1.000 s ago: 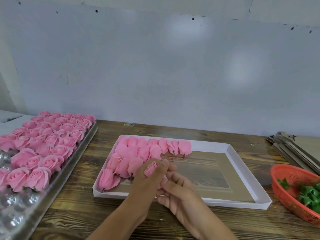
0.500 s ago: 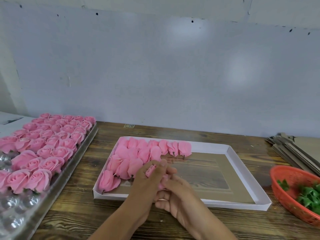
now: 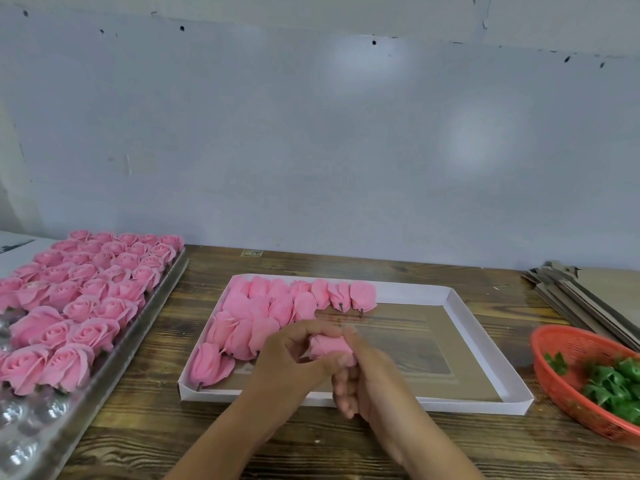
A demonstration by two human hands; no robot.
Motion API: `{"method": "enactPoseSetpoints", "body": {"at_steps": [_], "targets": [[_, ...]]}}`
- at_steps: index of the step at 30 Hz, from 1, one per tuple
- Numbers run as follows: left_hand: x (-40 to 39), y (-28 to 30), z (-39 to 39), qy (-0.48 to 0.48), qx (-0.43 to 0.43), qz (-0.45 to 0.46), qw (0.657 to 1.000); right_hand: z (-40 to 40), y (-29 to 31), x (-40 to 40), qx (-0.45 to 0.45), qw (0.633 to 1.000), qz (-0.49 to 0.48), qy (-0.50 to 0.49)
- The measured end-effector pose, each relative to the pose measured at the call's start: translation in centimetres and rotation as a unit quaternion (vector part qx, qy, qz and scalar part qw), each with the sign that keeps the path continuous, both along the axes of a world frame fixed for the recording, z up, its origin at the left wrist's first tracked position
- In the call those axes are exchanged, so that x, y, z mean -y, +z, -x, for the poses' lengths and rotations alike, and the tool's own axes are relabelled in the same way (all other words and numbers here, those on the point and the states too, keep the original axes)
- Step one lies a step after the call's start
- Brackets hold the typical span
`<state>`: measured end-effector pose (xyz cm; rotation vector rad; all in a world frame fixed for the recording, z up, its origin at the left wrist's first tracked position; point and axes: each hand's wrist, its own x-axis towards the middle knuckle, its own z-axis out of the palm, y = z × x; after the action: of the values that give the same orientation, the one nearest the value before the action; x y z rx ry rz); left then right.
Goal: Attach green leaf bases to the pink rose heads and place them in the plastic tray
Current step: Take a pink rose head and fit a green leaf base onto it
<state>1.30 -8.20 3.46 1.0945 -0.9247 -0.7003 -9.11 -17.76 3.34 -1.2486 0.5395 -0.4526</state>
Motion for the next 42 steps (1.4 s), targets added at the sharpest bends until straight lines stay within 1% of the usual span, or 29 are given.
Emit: {"method": "enactPoseSetpoints", "body": {"at_steps": [4,6,8,11,16,22,28,32,35,37,39,42], "targets": [[0.3,-0.4,-0.4,0.083,0.042,-0.035,0.995,0.0,-0.1,0.0,-0.022,0.995,0.073,-0.058],[0.4,-0.5,-0.4,0.08,0.057,-0.027,0.995,0.2,0.0,0.1,-0.005,0.993,0.099,-0.07],[0.5,-0.6,-0.3,0.08,0.066,-0.023,0.994,0.6,0.2,0.5,0.015,0.99,0.125,-0.059],[0.4,-0.7,-0.3,0.086,0.07,-0.032,0.993,1.1,0.7,0.8,0.026,0.993,0.11,-0.039],[0.4,-0.8,-0.6,0.091,0.087,-0.049,0.991,1.1,0.6,1.1,0.031,0.995,0.08,-0.051],[0.3,-1.0,-0.7,0.101,0.128,-0.071,0.984,0.9,0.3,1.1,0.022,0.994,0.08,-0.065],[0.4,-1.0,-0.4,0.098,0.161,-0.082,0.979,0.8,0.4,1.2,-0.015,0.991,0.096,-0.089],[0.5,-1.2,-0.2,0.092,0.191,-0.083,0.974,0.7,0.2,1.3,-0.015,0.99,0.096,-0.101],[0.6,-1.5,-0.2,0.098,0.189,-0.081,0.974,0.7,0.2,1.3,-0.013,0.991,0.088,-0.102],[0.7,-1.7,-0.3,0.106,0.176,-0.079,0.976,0.6,0.1,1.3,-0.02,0.99,0.101,-0.097],[0.8,-1.8,-0.5,0.114,0.153,-0.082,0.978,0.6,0.3,1.6,-0.04,0.985,0.129,-0.105],[0.8,-1.8,-0.4,0.113,0.124,-0.085,0.982,1.6,1.3,3.4,-0.068,0.961,0.202,-0.175]]}}
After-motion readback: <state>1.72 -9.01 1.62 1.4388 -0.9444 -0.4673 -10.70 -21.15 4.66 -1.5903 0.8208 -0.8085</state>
